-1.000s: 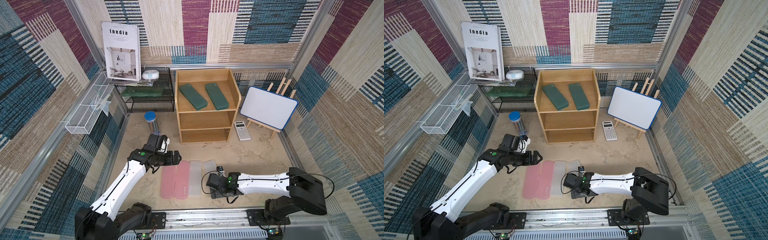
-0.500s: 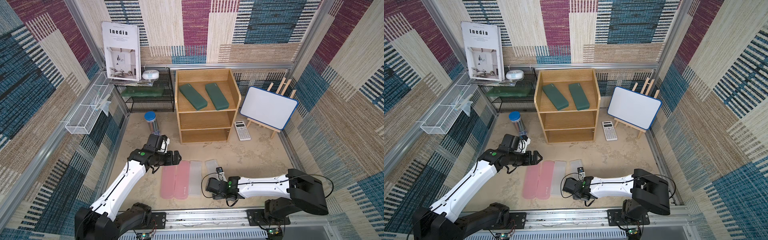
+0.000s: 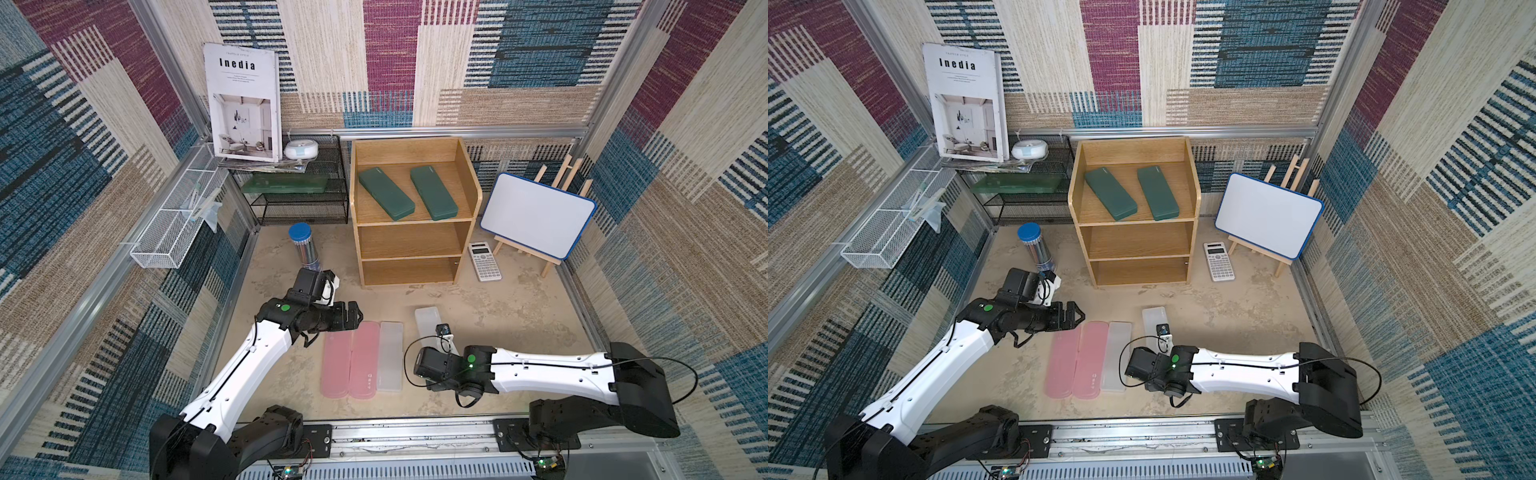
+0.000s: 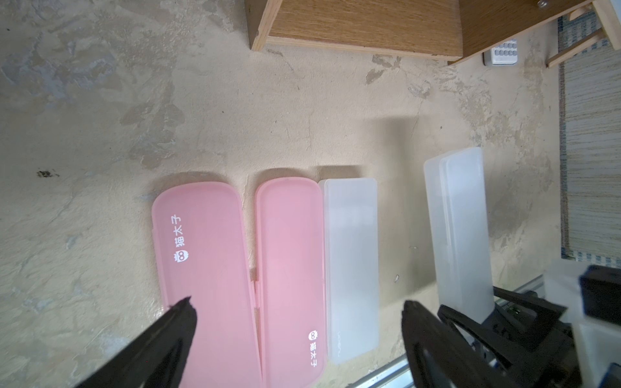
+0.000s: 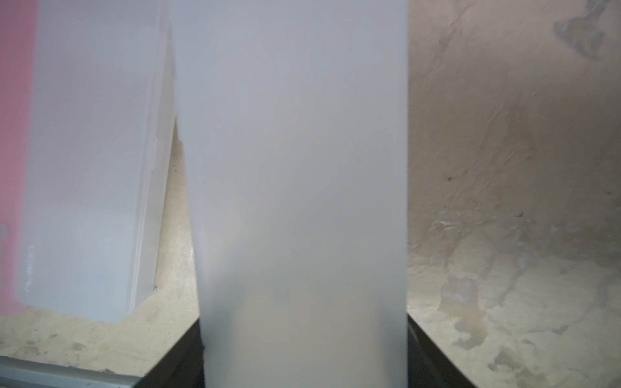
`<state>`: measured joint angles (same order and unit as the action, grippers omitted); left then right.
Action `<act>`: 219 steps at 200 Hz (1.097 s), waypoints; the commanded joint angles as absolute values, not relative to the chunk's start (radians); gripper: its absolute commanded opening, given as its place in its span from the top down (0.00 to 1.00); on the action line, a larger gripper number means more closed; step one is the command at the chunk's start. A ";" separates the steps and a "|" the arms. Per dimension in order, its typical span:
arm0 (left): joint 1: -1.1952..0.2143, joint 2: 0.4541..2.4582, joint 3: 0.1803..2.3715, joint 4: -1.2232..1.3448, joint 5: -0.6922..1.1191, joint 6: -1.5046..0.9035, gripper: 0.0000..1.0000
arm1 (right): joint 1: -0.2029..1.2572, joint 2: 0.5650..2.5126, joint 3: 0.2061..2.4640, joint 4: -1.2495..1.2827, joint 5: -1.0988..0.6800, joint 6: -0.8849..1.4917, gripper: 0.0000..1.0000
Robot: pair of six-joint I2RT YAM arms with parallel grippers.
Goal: Place the pencil cases on the shelf according to color
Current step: Pick up the pencil case from the center of the board, then place the pencil case on the shelf.
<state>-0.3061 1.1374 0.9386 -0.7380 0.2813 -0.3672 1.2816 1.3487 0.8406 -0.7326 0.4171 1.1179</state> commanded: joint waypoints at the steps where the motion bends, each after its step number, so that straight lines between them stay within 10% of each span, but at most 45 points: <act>1: -0.307 1.140 0.940 -0.747 0.285 -0.367 0.00 | 1.282 1.309 0.874 -0.817 0.515 1.132 0.49; 219: -0.307 1.139 0.942 -0.748 0.296 -0.366 0.00 | 0.684 1.682 1.485 -0.530 0.466 0.459 0.43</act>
